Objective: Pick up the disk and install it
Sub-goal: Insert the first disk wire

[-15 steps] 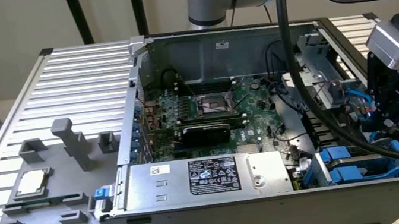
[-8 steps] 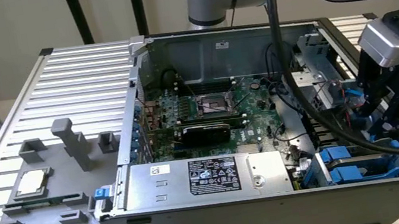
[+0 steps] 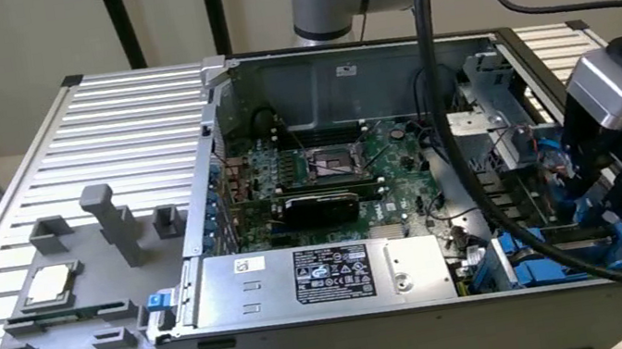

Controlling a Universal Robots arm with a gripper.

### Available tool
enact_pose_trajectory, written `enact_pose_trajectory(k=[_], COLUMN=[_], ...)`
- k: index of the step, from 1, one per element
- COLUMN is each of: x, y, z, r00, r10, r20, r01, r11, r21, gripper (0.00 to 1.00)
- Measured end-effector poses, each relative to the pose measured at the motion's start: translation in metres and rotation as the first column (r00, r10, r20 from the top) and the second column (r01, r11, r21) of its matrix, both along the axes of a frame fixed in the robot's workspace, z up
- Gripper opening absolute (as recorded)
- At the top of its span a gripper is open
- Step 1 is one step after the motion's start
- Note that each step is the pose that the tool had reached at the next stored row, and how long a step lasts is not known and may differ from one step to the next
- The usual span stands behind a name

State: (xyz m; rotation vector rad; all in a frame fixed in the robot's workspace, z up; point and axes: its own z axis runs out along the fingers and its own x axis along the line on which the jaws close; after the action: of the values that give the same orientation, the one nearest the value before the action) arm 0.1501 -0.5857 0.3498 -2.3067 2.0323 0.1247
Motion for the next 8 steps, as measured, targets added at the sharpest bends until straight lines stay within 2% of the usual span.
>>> enact_pose_trajectory(k=[2, 4, 6, 8], x=[0.0, 0.0, 0.0, 0.001], y=[-0.008, -0.0131, -0.0151, -0.0158], z=[0.0001, 0.0, 0.0001, 0.0001], r00=[1.0, 1.0, 1.0, 1.0], r10=[0.0, 0.0, 0.0, 0.001], r20=[0.0, 0.0, 0.0, 0.0], r01=[0.0, 0.0, 0.0, -0.001], r11=[1.0, 0.9999, 0.9998, 0.9993], r21=[0.0035, 0.0104, 0.022, 0.0377], gripper=[1.0, 1.0, 1.0, 1.0])
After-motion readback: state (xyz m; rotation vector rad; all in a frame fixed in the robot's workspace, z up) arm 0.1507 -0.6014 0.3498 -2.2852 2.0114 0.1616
